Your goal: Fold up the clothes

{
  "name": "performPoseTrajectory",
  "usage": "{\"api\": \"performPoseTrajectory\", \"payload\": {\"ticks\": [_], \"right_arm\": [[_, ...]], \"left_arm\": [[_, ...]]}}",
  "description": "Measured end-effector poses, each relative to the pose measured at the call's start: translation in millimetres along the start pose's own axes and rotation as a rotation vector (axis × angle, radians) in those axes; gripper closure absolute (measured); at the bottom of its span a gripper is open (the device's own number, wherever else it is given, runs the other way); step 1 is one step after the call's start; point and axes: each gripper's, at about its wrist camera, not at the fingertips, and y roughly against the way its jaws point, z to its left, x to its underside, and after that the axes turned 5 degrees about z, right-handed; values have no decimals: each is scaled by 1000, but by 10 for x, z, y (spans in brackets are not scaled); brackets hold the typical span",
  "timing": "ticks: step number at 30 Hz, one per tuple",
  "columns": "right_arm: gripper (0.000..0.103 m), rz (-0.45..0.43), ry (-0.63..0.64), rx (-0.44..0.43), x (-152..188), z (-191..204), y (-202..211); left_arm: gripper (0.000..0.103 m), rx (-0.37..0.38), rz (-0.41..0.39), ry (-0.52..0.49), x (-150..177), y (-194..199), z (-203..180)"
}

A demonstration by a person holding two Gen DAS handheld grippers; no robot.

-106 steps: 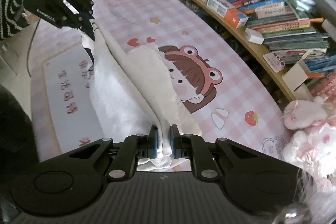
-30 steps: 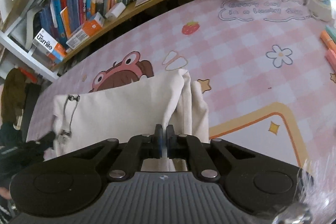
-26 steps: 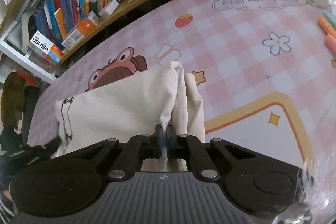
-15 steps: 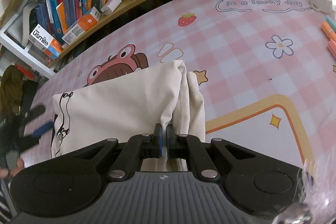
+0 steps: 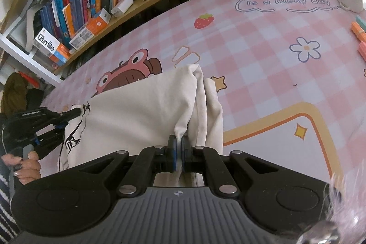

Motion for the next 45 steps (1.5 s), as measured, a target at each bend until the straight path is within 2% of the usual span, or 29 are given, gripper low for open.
{"api": "performPoseTrajectory", "payload": {"ticks": [4,5,6,7,8,9,10,12,15,16,18,22,25,34,38,42,43,45], "right_arm": [[99,-12,4,-14,-6,-6,44],[99,-21,13,-20,-7,6,69],[99,-27,24,-23,-8,21,89],[99,-34,35,-25,-10,36,109],[99,-38,46,-25,-13,49,125],[99,-40,53,-24,-14,49,137],[99,-40,54,-25,-15,49,142],[97,-40,55,-27,-17,51,153],[90,-38,54,-28,-17,42,201],[75,-36,53,-26,-17,37,222],[52,-33,52,-23,-16,28,262],[34,-25,49,-17,-14,9,343],[34,17,15,-30,-3,-80,333],[37,109,-114,-83,25,-257,124],[38,102,-116,-85,4,-244,101],[48,96,-105,-76,-32,-212,60],[53,94,-100,-71,-42,-198,42],[63,97,-89,-67,-53,-175,5]], "left_arm": [[85,-65,-110,-87,13,341,-33],[74,-75,-110,-114,39,396,-39],[58,-84,-105,-145,92,440,-53],[51,-94,-101,-177,151,483,-67],[38,-103,-96,-209,210,525,-82],[30,-108,-101,-237,298,561,-97],[28,-112,-109,-263,392,595,-112],[27,-121,-123,-315,581,662,-143],[27,-139,-122,-329,758,652,-143],[27,-152,-116,-333,799,629,-155],[27,-177,-102,-348,871,600,-157],[26,-203,-80,-344,913,552,-132],[27,-205,-62,-326,899,500,-108],[27,-237,-7,-361,742,185,-169],[28,-234,-2,-349,682,186,-132],[31,-201,-8,-298,605,182,-81],[34,-195,-8,-285,586,177,-75],[65,-182,17,-255,552,136,-67]]}}
